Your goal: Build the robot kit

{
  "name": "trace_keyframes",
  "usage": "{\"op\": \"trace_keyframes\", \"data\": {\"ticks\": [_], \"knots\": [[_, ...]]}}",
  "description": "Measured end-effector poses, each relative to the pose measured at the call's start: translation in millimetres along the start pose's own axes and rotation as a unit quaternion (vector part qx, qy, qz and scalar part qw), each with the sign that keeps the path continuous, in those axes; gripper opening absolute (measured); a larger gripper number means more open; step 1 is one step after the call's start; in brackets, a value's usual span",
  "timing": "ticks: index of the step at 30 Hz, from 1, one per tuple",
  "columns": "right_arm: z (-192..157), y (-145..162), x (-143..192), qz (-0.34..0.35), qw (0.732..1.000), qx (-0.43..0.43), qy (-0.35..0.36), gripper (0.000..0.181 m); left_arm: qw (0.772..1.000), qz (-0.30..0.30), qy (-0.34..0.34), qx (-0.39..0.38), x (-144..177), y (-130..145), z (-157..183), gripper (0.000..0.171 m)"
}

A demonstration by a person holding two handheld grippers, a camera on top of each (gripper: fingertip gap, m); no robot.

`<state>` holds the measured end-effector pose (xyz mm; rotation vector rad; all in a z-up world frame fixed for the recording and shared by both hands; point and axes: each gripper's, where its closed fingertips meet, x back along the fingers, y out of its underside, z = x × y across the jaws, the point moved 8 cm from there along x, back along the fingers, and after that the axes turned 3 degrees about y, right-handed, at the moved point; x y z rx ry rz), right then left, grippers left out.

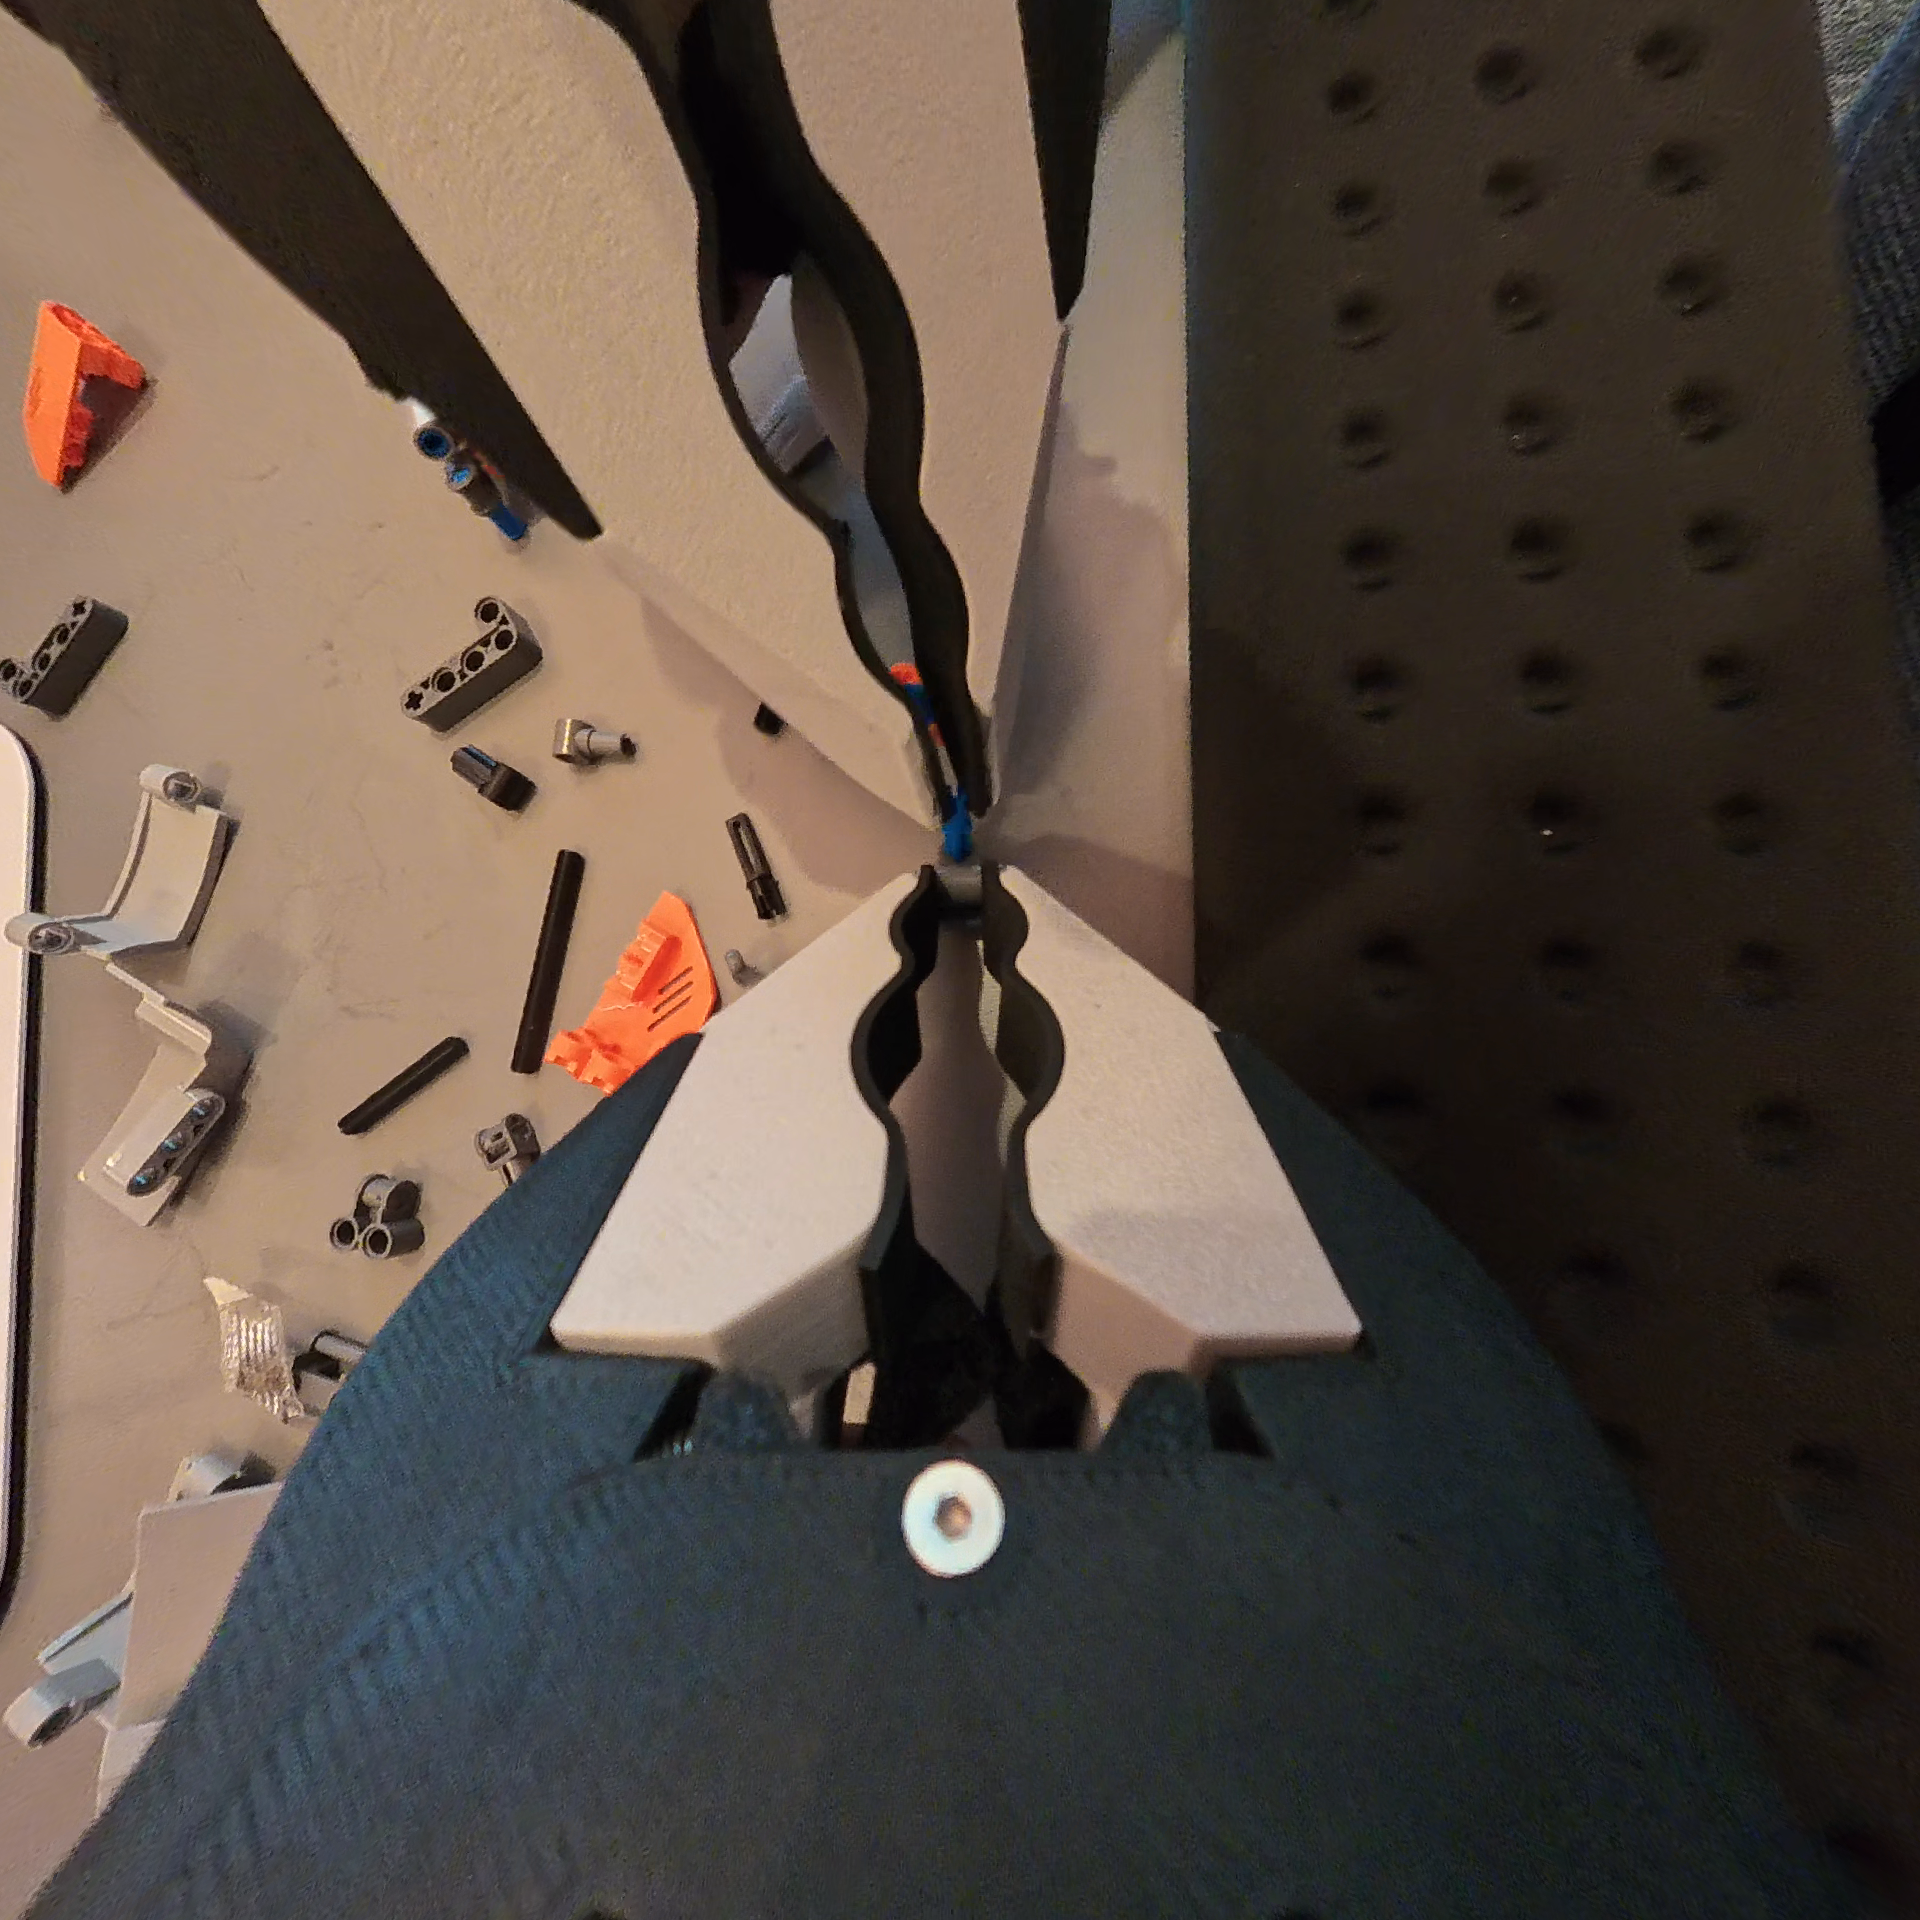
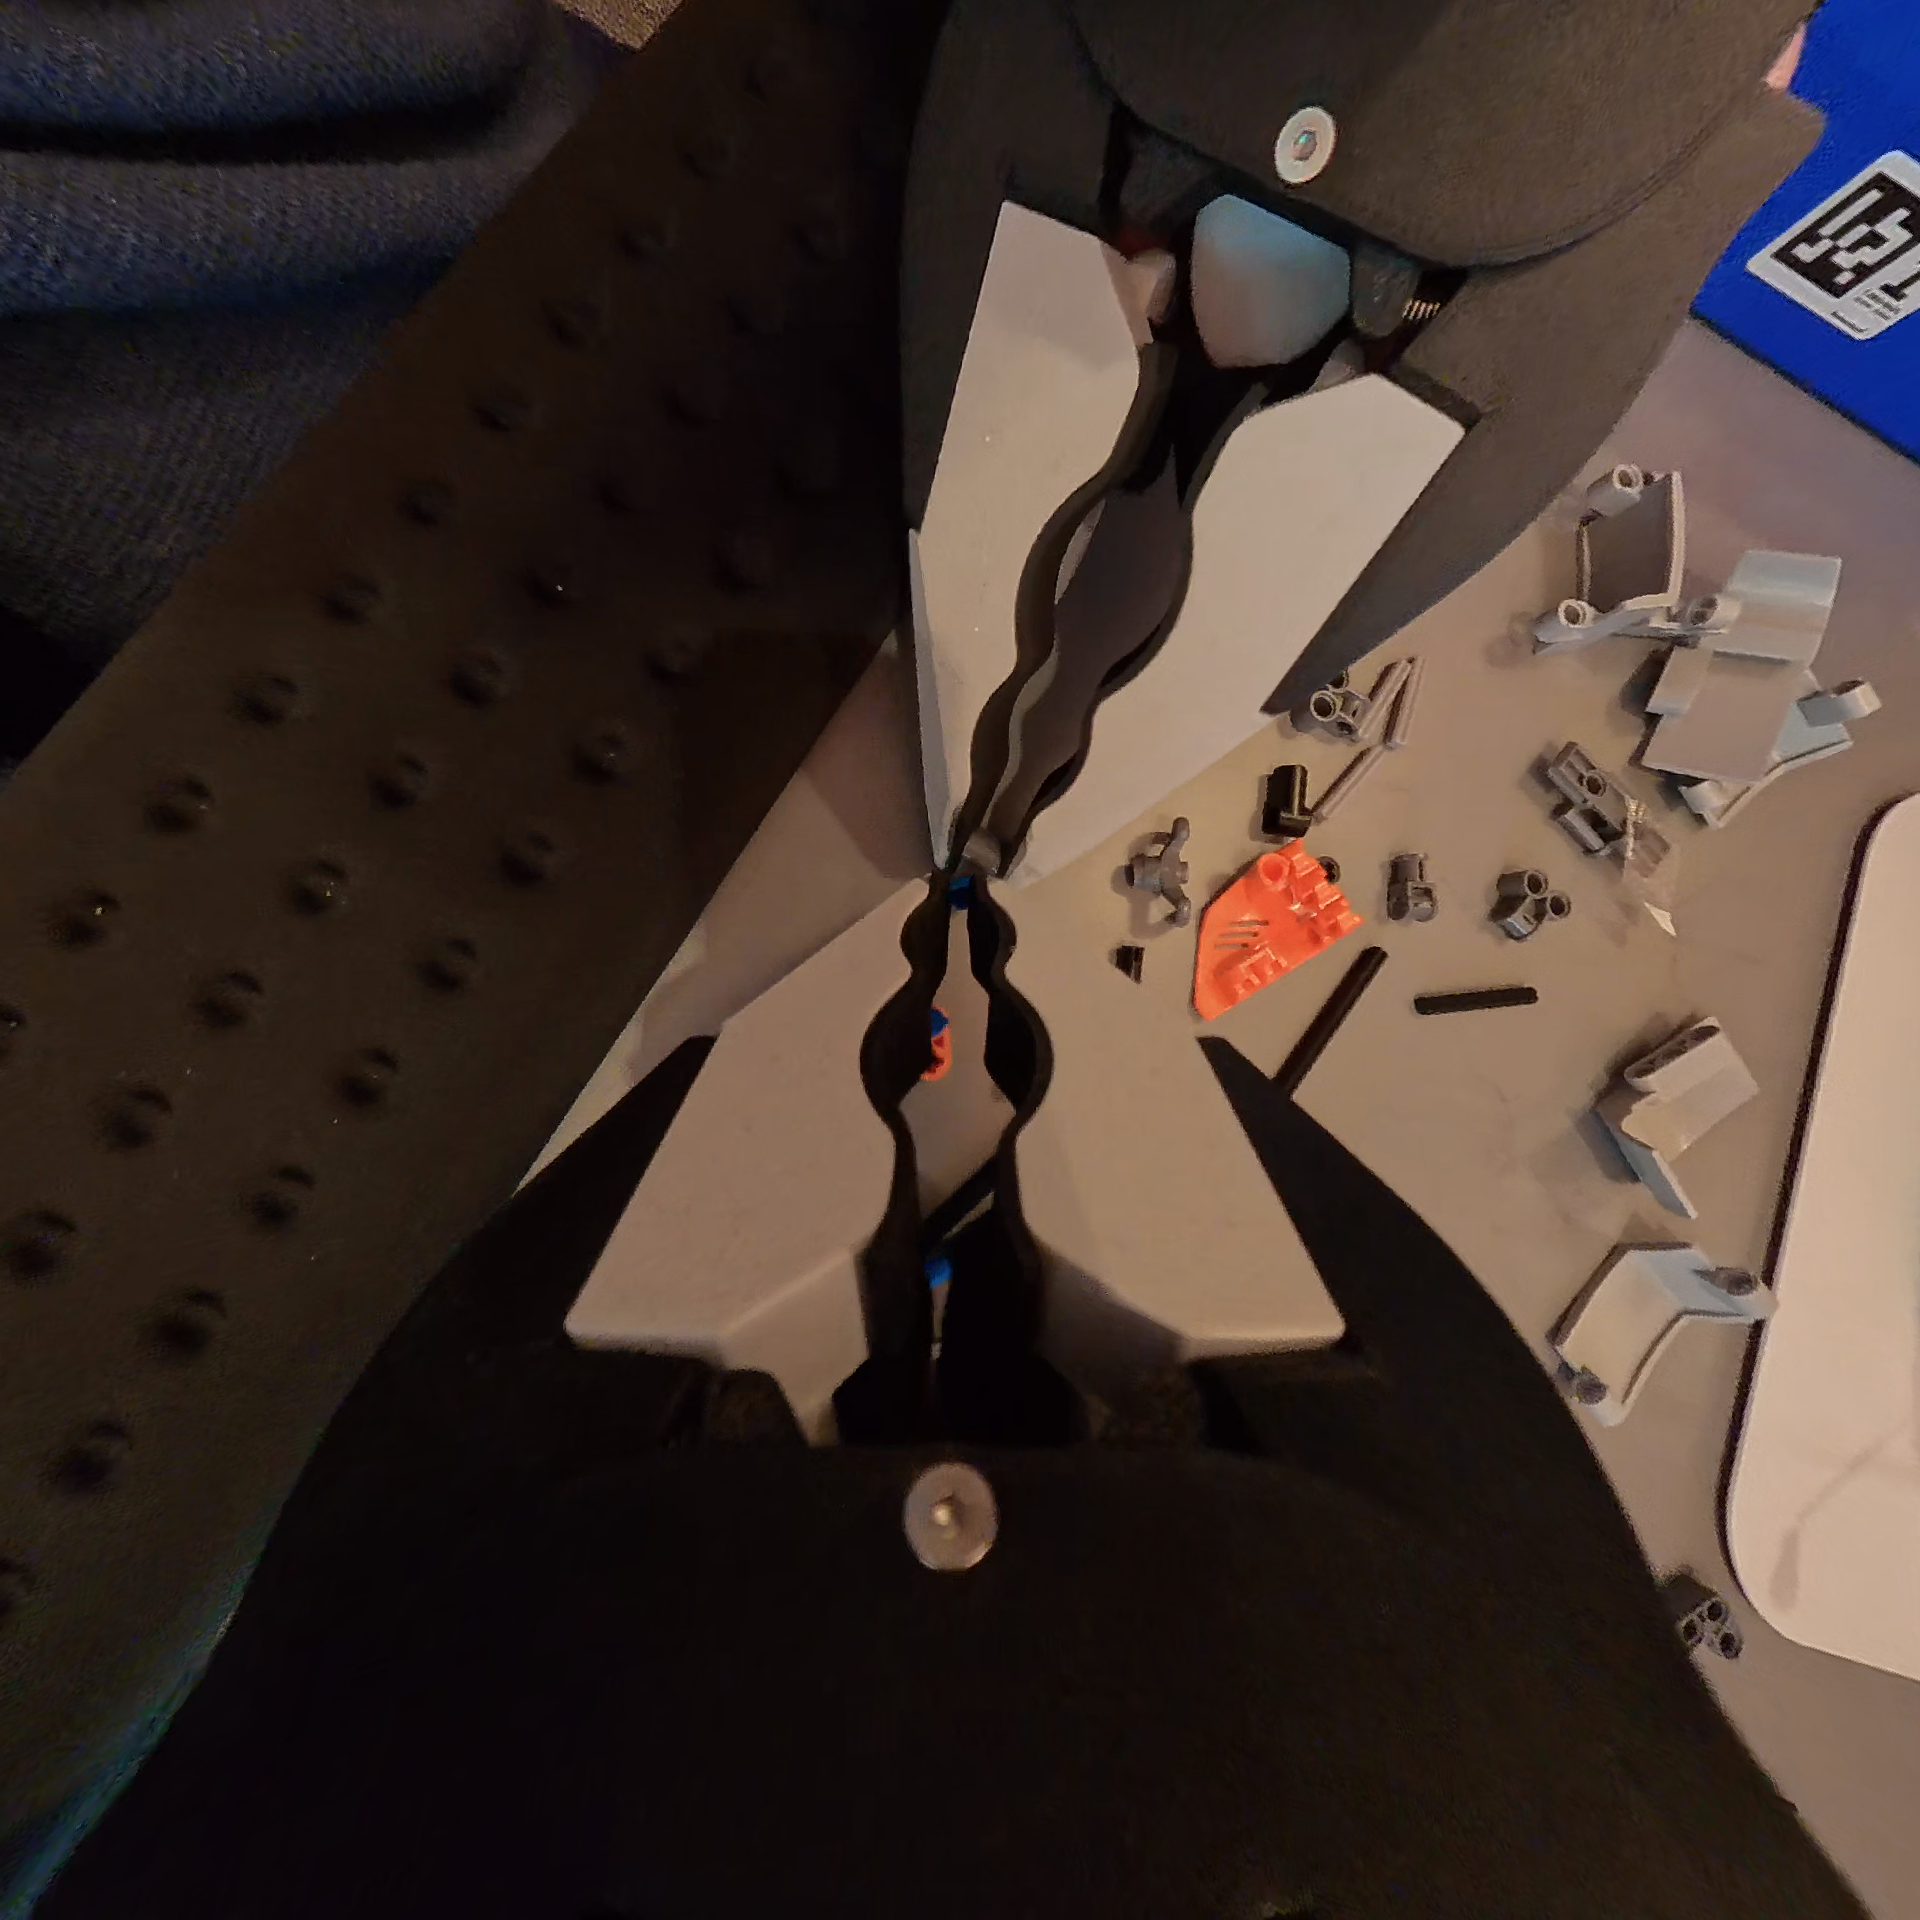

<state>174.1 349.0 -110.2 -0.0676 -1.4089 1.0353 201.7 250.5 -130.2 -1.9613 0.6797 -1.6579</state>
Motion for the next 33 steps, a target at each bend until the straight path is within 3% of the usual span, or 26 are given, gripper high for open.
{"op": "trace_keyframes", "data": {"ticks": [33], "knots": [[0.5,4.9,-5.5,0.009,1.0,0.015,-0.003,0.001,1.0,0.021,0.013,0.018,-0.6,2.6,-1.9,0.006]]}}
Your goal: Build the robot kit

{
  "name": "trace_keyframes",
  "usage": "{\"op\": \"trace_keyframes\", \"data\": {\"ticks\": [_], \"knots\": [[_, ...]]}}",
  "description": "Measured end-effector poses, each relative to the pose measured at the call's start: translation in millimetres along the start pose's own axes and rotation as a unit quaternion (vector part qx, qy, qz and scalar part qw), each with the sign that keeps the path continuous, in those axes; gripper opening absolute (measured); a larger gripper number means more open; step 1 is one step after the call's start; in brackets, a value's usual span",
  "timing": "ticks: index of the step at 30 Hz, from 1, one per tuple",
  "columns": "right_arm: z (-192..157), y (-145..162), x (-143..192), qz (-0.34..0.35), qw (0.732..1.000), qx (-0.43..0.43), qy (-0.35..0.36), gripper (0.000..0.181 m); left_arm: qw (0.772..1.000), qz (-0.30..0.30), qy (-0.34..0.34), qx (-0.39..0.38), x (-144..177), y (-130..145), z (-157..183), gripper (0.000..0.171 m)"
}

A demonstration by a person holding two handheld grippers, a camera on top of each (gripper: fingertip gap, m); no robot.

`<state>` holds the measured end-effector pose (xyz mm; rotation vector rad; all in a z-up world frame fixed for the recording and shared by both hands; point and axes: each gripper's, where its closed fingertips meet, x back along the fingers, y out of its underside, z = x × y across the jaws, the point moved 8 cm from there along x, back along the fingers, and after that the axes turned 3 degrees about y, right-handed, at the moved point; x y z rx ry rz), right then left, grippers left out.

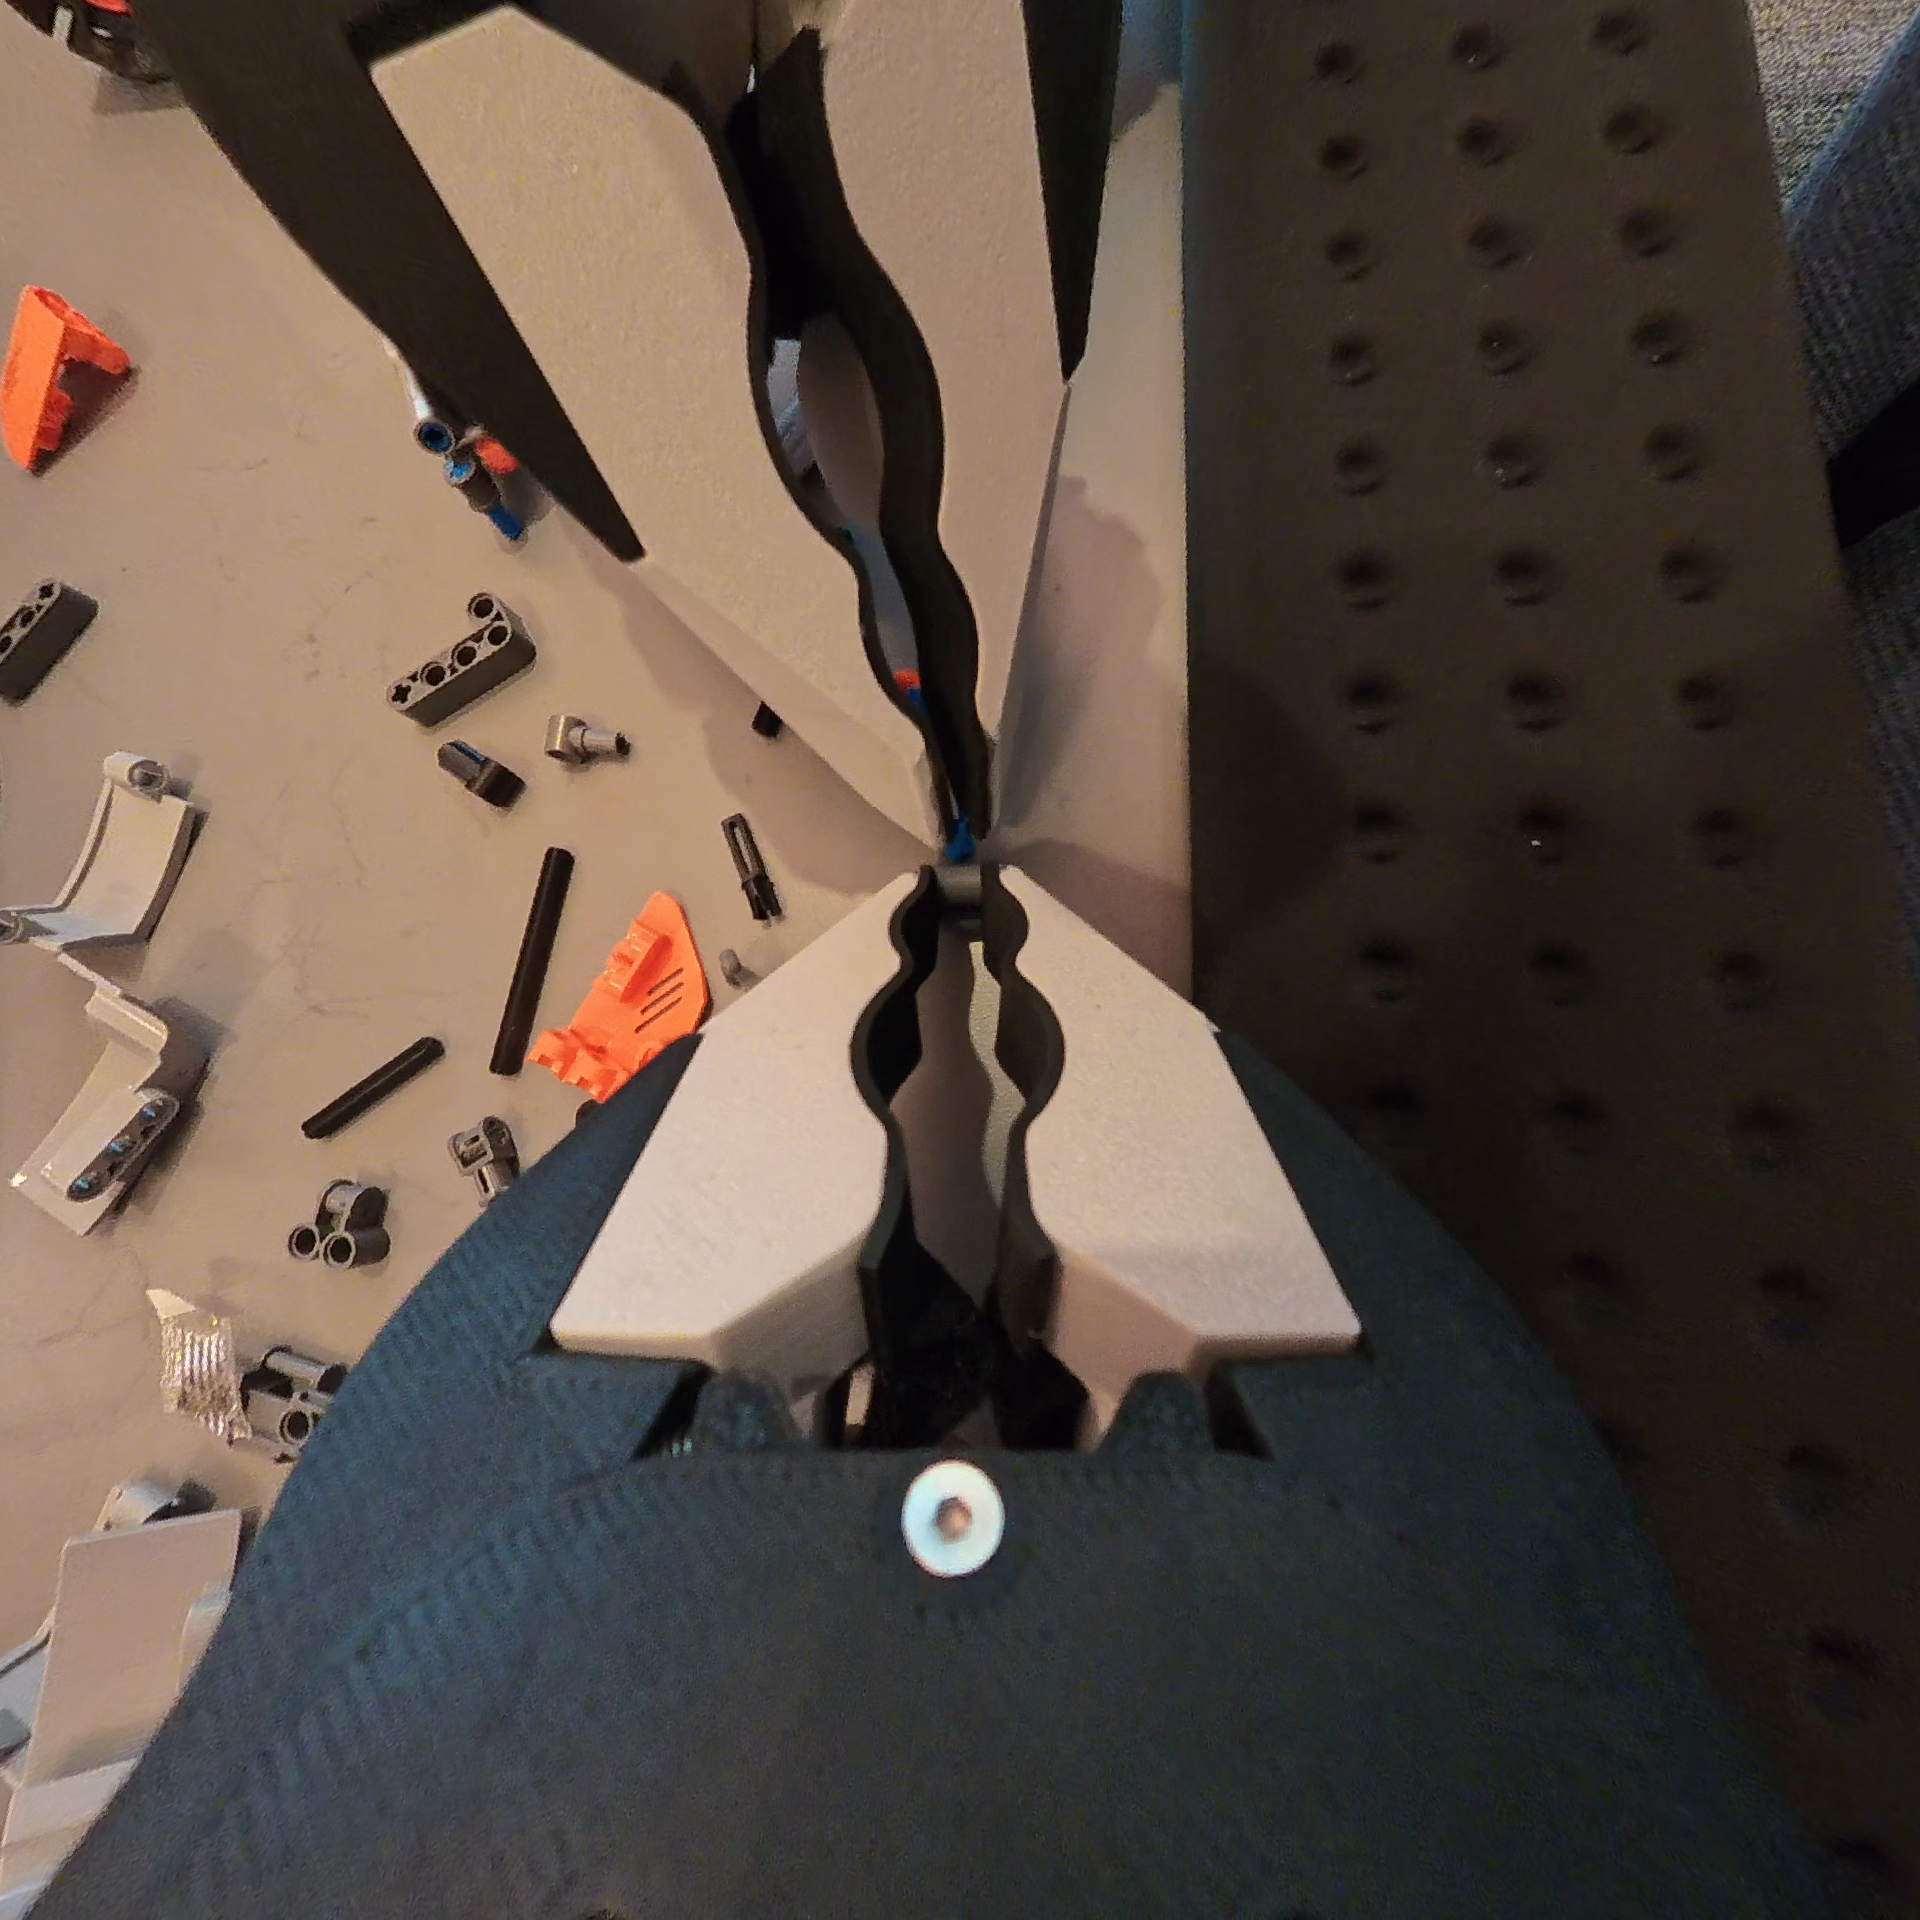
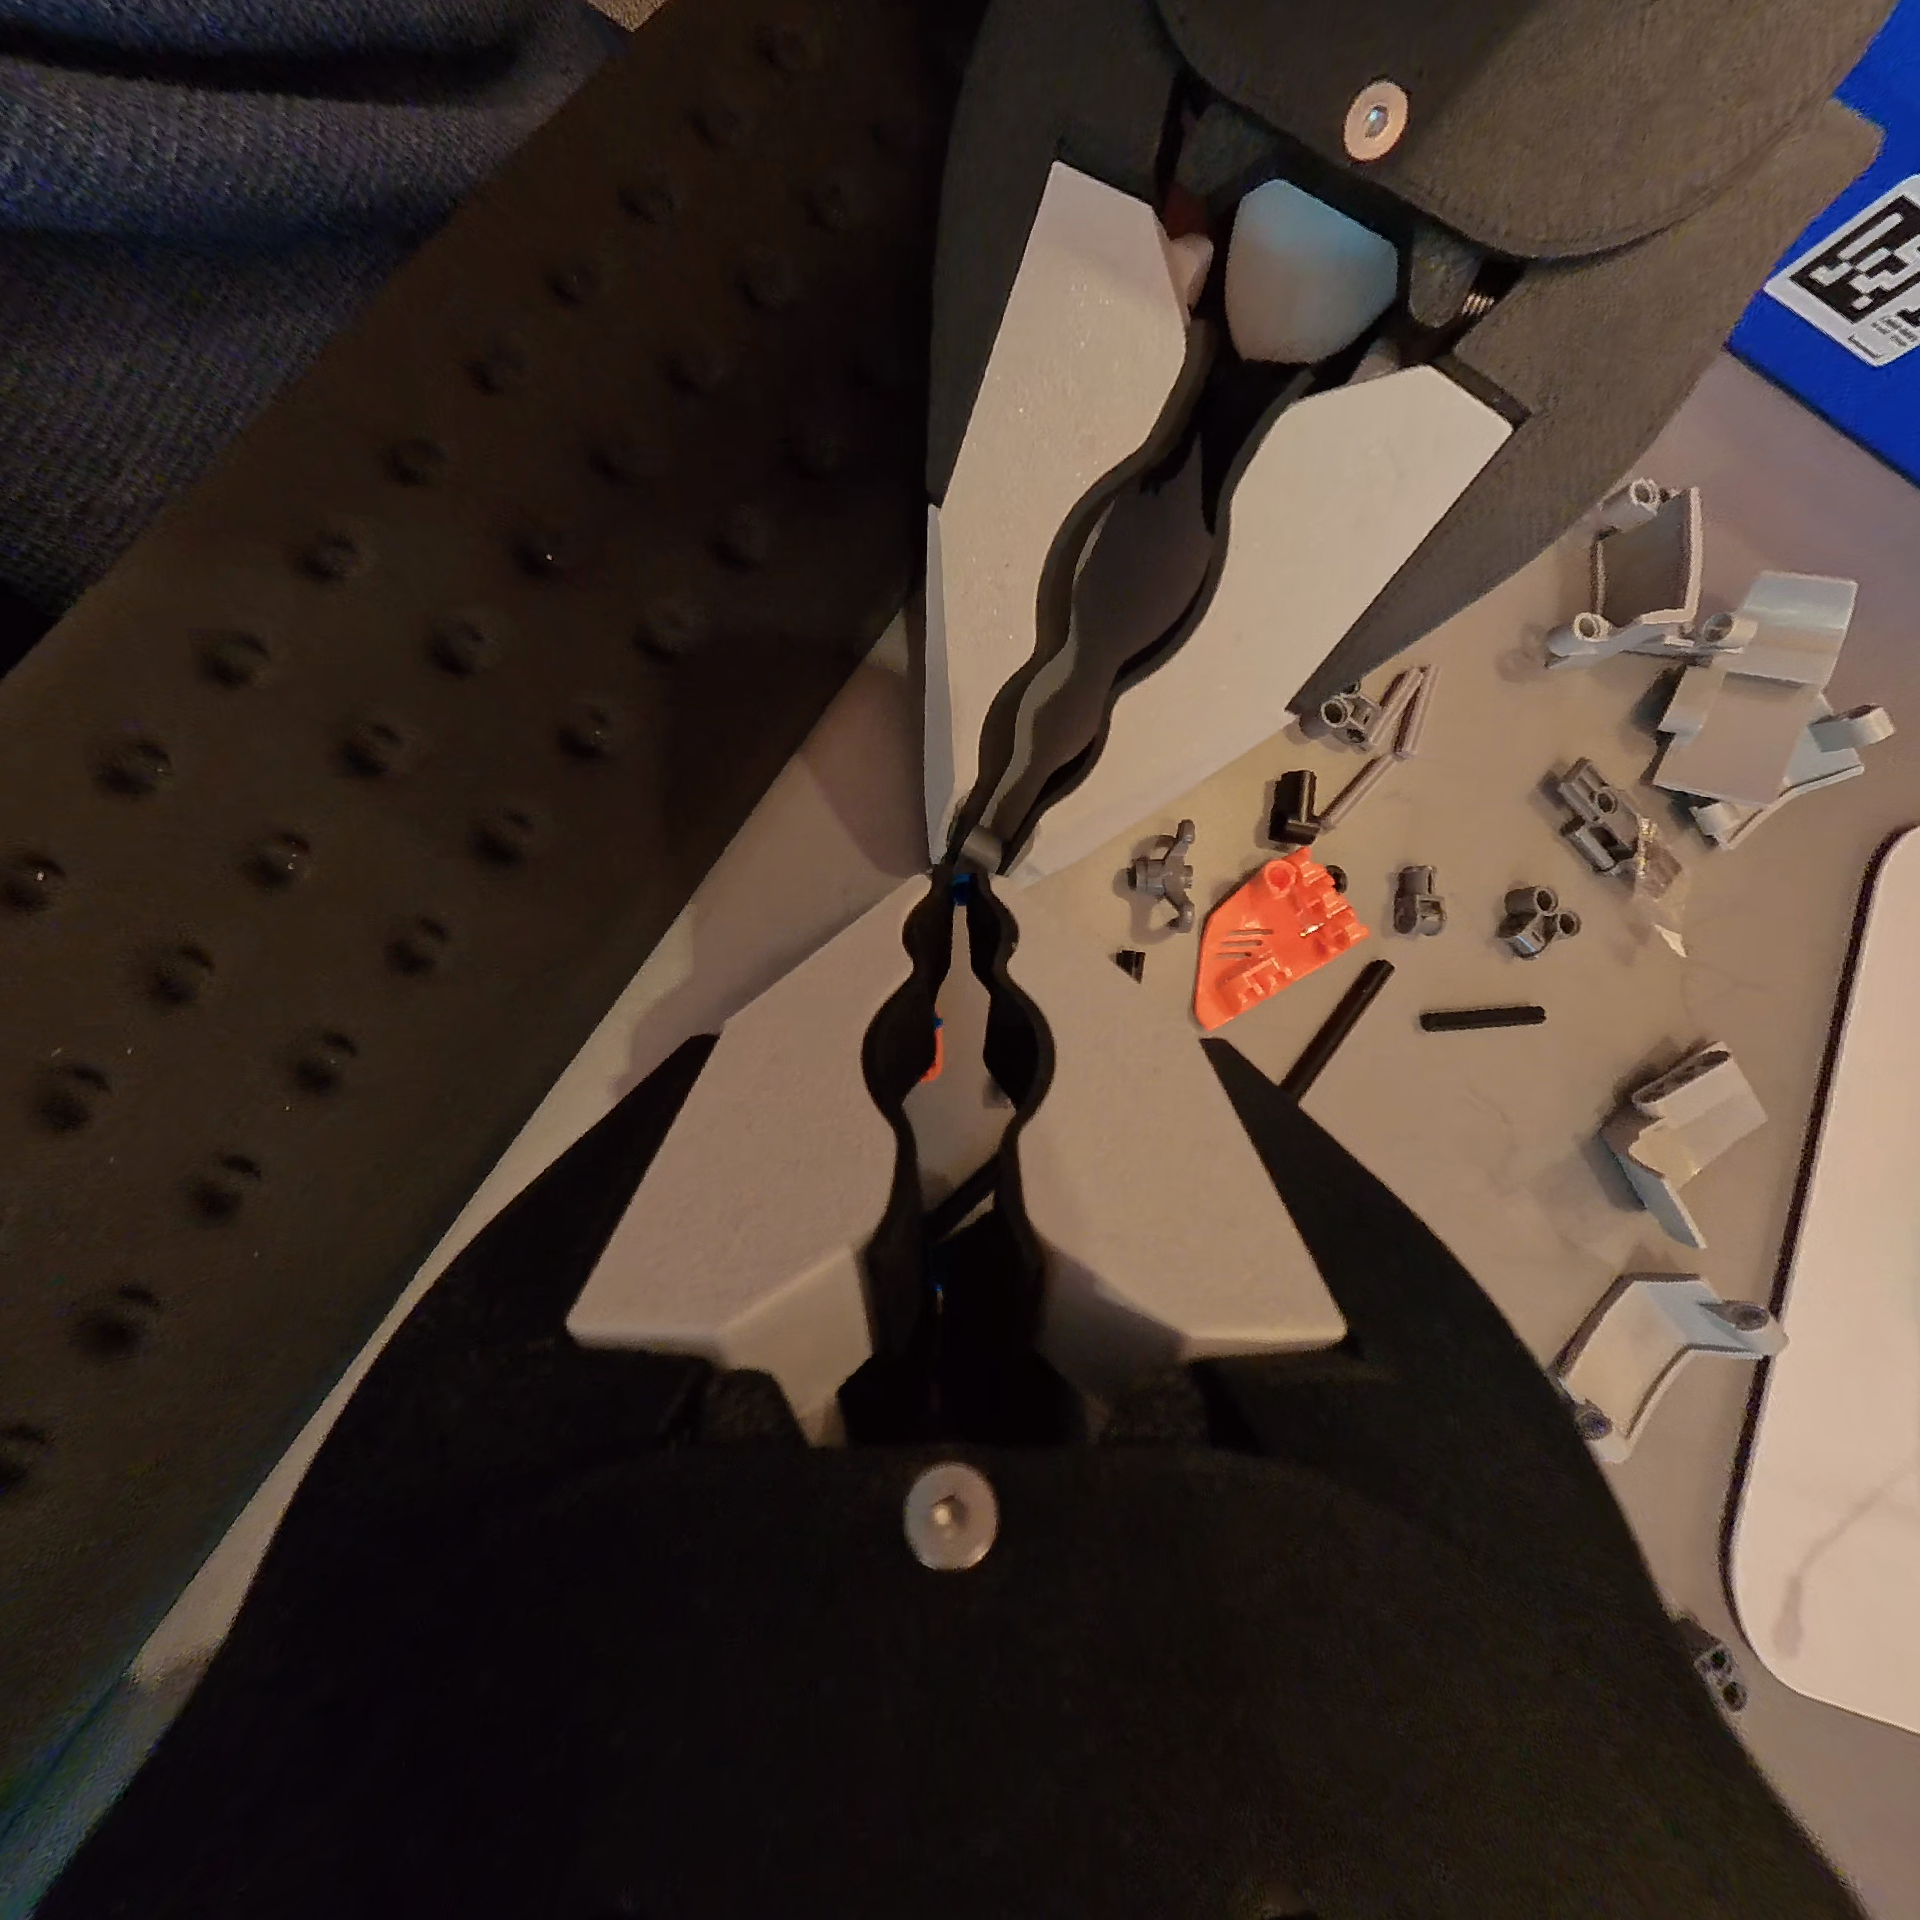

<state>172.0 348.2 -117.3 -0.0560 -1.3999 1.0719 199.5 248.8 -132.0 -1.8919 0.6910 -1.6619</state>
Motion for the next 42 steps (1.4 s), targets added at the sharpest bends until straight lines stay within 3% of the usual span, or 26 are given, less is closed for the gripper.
{"op": "trace_keyframes", "data": {"ticks": [9,13,16,21,29,33,42], "knots": [[1,0,11,0.008,0.999,-0.037,0.001,0.009,1.0,0.006,-0.01,0.003,-2,-3,0,0.006],[9,0,48,0.038,0.995,-0.084,0.047,0.012,0.998,0.018,-0.054,-0.011,6,-10,-3,0.006],[15,2,62,0.076,0.981,-0.167,0.064,0.017,0.991,0.02,-0.116,-0.068,10,-19,-3,0.006],[9,6,59,0.114,0.964,-0.233,0.055,0.028,0.955,0.009,-0.237,-0.178,12,-36,1,0.006],[13,14,53,0.172,0.941,-0.289,0.031,0.015,0.867,-0.008,-0.363,-0.34,12,-45,9,0.006],[13,14,54,0.199,0.936,-0.289,0.026,0.018,0.85,-0.001,-0.381,-0.364,14,-46,11,0.006],[18,15,55,0.213,0.93,-0.295,0.045,0.024,0.834,-0.003,-0.402,-0.378,15,-43,8,0.006]]}}
